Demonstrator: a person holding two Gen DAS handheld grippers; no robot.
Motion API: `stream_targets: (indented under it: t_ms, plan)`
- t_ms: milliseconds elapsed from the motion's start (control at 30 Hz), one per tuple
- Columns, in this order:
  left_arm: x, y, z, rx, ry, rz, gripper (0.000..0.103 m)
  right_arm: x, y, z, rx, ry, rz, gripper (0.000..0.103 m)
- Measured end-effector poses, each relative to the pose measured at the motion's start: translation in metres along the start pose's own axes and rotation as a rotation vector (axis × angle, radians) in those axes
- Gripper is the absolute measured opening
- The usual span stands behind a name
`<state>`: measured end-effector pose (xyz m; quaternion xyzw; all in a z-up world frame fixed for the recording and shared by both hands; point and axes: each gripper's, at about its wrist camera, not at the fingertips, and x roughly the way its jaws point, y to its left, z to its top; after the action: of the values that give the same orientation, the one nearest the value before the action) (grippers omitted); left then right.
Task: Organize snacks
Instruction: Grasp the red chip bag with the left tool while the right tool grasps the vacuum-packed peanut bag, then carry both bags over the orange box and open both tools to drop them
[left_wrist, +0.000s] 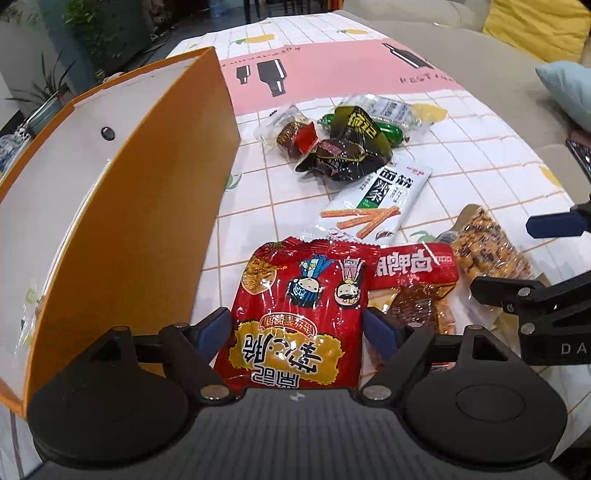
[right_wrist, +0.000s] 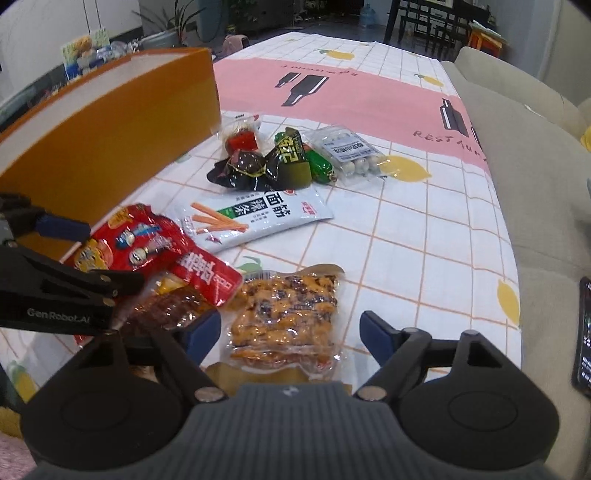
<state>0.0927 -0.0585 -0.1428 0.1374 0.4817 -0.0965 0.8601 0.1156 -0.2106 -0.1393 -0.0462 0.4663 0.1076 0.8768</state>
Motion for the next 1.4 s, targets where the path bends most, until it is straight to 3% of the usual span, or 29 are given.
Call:
stream_targets:
  t_ms: [167, 267, 367, 433, 533, 1067, 1400]
  plan:
    - [0.010, 0.004, -0.002, -0.010, 0.020, 0.002, 0.097, 0.008, -0.004, 0.001, 0.035, 0.019, 0.018, 0.080]
    - [0.013, 0.013, -0.002, -0.077, 0.029, -0.041, 0.094, 0.013, -0.006, 0.001, 0.059, 0.035, 0.029, 0.080]
    - [0.014, 0.016, -0.002, -0.110, 0.029, -0.057, 0.088, 0.018, -0.007, -0.001, 0.079, 0.047, 0.045, 0.080]
    - [0.013, 0.018, -0.002, -0.132, 0.024, -0.064, 0.076, 0.020, -0.003, 0.000, 0.056, 0.046, 0.036, 0.078]
    - [0.011, 0.018, 0.000, -0.140, 0.029, -0.061, 0.070, 0.020, 0.002, -0.001, 0.024, 0.041, 0.020, 0.073]
    - [-0.016, 0.020, 0.002, -0.194, -0.027, -0.076, 0.068, 0.000, -0.001, 0.001, 0.069, -0.008, -0.001, 0.064]
    - [-0.050, 0.026, 0.010, -0.251, -0.094, -0.098, 0.068, -0.035, 0.005, 0.009, 0.072, -0.107, 0.014, 0.064]
